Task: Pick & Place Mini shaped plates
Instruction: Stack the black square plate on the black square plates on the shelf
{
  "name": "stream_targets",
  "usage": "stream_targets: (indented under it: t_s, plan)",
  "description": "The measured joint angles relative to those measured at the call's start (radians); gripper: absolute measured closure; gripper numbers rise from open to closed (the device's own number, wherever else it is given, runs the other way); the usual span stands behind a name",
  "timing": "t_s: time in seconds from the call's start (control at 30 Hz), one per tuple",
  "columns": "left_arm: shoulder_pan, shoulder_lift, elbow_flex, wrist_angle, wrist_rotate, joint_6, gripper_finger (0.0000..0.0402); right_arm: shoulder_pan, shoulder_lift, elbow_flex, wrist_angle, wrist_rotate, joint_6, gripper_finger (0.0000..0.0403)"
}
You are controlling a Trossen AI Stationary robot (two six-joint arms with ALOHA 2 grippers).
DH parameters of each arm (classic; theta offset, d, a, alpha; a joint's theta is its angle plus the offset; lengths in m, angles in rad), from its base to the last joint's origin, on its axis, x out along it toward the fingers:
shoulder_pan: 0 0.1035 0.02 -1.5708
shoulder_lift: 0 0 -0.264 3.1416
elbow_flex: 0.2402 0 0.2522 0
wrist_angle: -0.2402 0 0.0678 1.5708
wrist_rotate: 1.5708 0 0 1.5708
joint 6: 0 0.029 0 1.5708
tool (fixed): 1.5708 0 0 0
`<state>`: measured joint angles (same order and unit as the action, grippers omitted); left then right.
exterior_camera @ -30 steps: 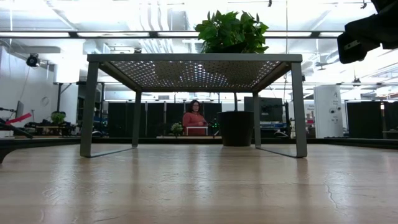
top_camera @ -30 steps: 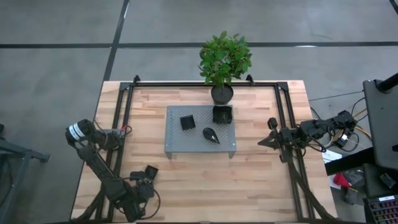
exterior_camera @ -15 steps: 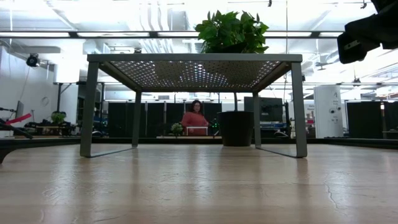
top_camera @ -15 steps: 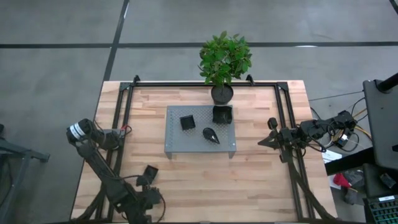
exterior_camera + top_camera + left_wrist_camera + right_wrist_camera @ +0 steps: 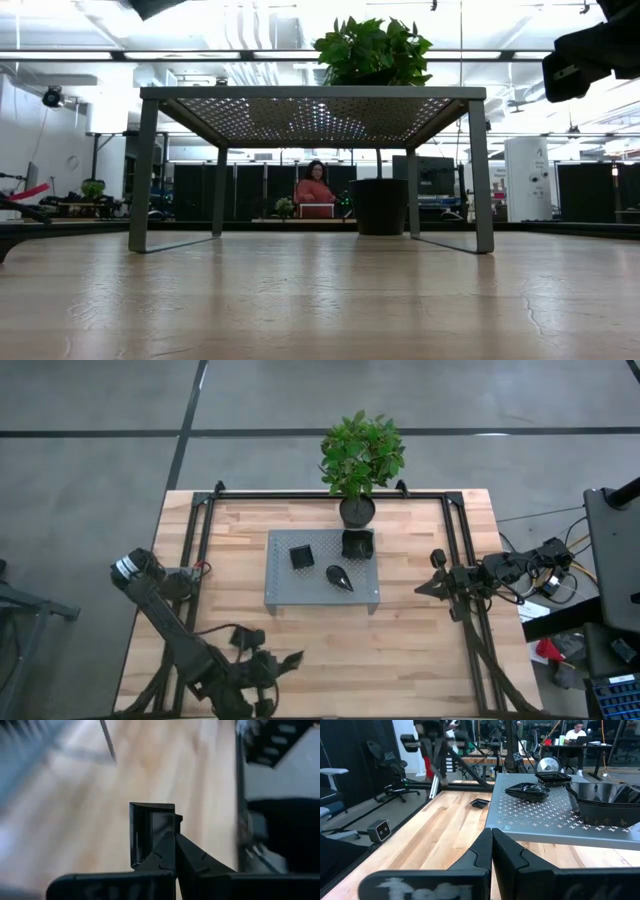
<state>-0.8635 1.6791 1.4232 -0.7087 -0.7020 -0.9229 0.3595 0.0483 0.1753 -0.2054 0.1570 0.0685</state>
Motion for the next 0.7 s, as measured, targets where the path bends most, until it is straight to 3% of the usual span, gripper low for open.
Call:
stream_targets:
  t_s: [0.2,0.37,0.6,0.7]
  plan:
    - [0.056,0.0,0.069,-0.001,-0.247,0.276,0.0401,0.0,0.0,0.0,0.0,0.0,0.0,0.0394]
    - [0.136,0.0,0.086,-0.006,-0.491,0.4,0.0401,0.0,0.0,0.0,0.0,0.0,0.0,0.0394]
    - [0.312,-0.001,0.108,-0.03,-0.485,0.594,0.0401,0.0,0.0,0.0,0.0,0.0,0.002,0.0394]
    - [0.391,-0.001,0.124,-0.117,-0.422,0.553,0.0401,0.0,0.0,0.0,0.0,0.0,0.001,0.0394]
